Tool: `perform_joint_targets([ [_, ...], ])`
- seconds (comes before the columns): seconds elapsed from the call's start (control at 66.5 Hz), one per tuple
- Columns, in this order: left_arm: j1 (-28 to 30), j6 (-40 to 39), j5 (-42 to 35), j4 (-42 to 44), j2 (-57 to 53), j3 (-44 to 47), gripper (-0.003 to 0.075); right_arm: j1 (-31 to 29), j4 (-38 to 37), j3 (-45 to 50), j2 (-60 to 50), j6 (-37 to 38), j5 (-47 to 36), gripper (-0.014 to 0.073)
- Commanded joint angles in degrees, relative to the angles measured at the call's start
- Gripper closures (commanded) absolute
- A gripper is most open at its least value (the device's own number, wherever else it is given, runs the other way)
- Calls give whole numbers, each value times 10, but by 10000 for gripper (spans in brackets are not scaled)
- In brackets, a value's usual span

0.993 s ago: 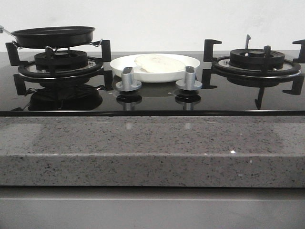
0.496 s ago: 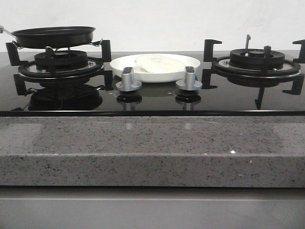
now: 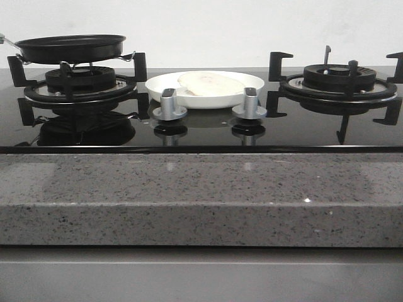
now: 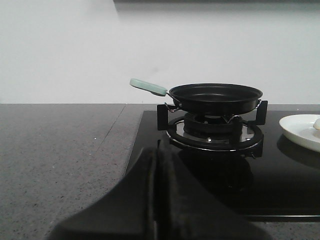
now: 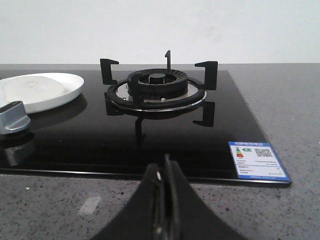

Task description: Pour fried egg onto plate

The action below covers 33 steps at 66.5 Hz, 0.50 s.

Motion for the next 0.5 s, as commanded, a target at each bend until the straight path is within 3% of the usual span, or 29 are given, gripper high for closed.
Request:
perform_joint_targets([
  [0.0,1,0,-45,-6,-8,2,740,-8,-10,-4,-10,0,-50,660],
  [0.481,1,0,-45,-6,-8,2,740,-35,-10,-4,-10,0,-49,660],
])
